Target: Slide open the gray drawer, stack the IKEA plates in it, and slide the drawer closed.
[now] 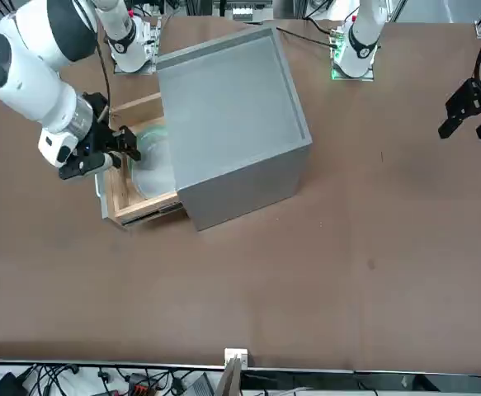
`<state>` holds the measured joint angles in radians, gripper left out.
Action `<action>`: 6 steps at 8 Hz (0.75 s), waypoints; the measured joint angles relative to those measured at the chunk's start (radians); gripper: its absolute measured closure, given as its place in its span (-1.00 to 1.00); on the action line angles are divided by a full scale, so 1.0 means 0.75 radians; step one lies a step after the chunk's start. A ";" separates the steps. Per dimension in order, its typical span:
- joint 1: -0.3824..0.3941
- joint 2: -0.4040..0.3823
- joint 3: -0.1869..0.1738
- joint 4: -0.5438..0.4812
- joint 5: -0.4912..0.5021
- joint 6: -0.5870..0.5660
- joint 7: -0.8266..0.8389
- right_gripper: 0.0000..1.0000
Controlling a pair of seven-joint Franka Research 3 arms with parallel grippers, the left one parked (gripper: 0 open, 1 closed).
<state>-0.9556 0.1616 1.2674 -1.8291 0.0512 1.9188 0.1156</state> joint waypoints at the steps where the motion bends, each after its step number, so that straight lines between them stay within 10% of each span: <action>1: -0.001 0.000 -0.006 0.039 -0.007 0.000 0.000 -1.00; 6: -0.029 0.001 -0.021 0.164 -0.103 -0.043 0.002 -1.00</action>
<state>-0.9777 0.1626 1.2515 -1.7057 -0.0261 1.8866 0.1173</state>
